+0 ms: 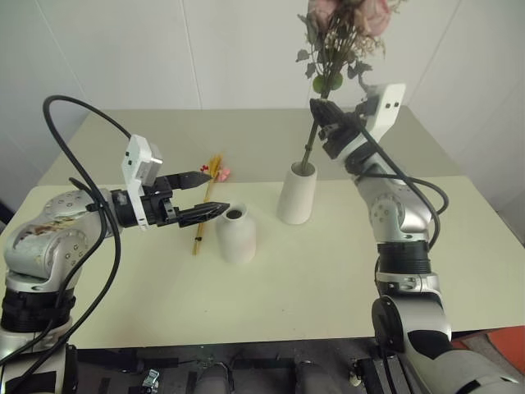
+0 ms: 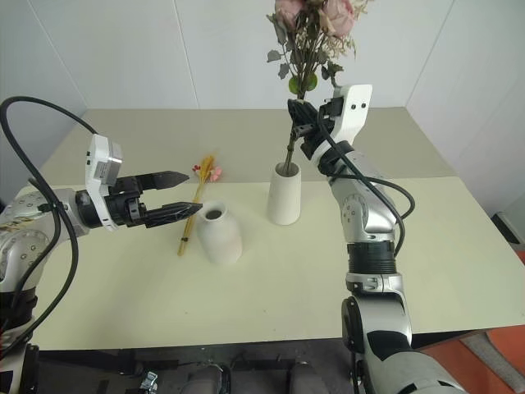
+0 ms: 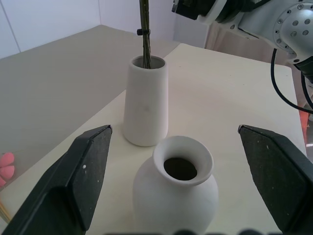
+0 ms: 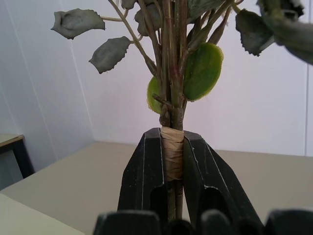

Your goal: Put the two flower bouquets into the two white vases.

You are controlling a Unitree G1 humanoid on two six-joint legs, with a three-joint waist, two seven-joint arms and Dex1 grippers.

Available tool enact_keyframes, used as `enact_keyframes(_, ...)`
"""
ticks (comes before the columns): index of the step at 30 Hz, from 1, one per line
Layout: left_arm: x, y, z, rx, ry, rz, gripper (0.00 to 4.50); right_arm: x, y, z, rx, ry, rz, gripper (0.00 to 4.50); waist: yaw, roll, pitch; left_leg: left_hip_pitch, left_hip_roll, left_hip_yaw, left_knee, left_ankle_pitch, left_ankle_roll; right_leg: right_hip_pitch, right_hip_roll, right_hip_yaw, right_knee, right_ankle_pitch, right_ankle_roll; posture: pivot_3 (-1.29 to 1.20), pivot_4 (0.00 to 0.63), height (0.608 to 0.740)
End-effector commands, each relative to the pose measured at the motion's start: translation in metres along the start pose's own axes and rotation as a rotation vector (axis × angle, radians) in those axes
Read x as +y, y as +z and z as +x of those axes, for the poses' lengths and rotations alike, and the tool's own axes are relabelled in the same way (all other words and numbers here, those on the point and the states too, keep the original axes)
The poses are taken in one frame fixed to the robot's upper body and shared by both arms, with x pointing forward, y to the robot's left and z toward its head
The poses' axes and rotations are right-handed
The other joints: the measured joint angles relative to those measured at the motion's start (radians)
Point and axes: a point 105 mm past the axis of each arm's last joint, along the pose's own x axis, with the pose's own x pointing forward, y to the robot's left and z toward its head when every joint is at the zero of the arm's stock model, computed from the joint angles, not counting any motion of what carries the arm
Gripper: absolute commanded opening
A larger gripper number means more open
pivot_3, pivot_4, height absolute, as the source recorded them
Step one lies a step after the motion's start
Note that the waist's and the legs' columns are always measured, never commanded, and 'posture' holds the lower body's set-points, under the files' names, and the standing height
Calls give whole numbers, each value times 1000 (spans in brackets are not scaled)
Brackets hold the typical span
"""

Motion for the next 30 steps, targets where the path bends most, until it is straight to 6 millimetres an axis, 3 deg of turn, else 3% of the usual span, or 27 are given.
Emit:
enact_keyframes(1, -3, 10, 0, -18, -6, 52, 4500, 7, -4, -4, -17, 27, -31, 1486, 0, 0, 0, 0, 0, 0, 0, 0, 0, 0, 0, 0, 0, 0, 0, 0, 150, 740)
enact_keyframes(5, -4, 10, -2, -11, -10, 49, 4500, 8, -14, -15, 0, 21, -48, 2752, 1, 0, 0, 0, 0, 0, 0, 0, 0, 0, 0, 0, 0, 0, 0, 0, 150, 740)
enact_keyframes(10, -2, 9, -4, -9, 11, 49, 4500, 11, -9, -26, -11, 19, -73, 4371, -1, 0, 0, 0, 0, 0, 0, 0, 0, 0, 0, 0, 1, 0, 0, 0, 150, 740)
enact_keyframes(14, 5, 7, -6, -2, 89, 35, 4500, 6, -1, -47, 14, 19, -147, 4441, 4, 0, 0, 0, 0, 0, 0, 0, 0, 0, 0, 0, 0, 0, 0, 0, 150, 740)
enact_keyframes(20, 33, 1, -8, 104, 266, -28, 4500, -2, 25, -80, 115, 136, -234, 4441, 11, 0, 0, 0, 0, 0, 0, 0, 0, 0, 0, 0, 0, 0, 0, 0, 150, 740)
enact_keyframes(26, 80, 13, -8, 151, 578, -290, 4500, 3, 51, -105, 205, 311, -227, 4441, 21, -1, 1, 1, 0, -1, 2, 0, 0, 2, 1, 0, 0, -2, 5, 0, 150, 740)
enact_keyframes(30, 96, -6, -9, 351, 723, -324, 4500, 11, 57, -118, 266, 425, -196, 4441, 19, -1, 1, 1, 0, -1, 3, 0, 0, 2, 1, 0, 0, -2, 5, 0, 150, 740)
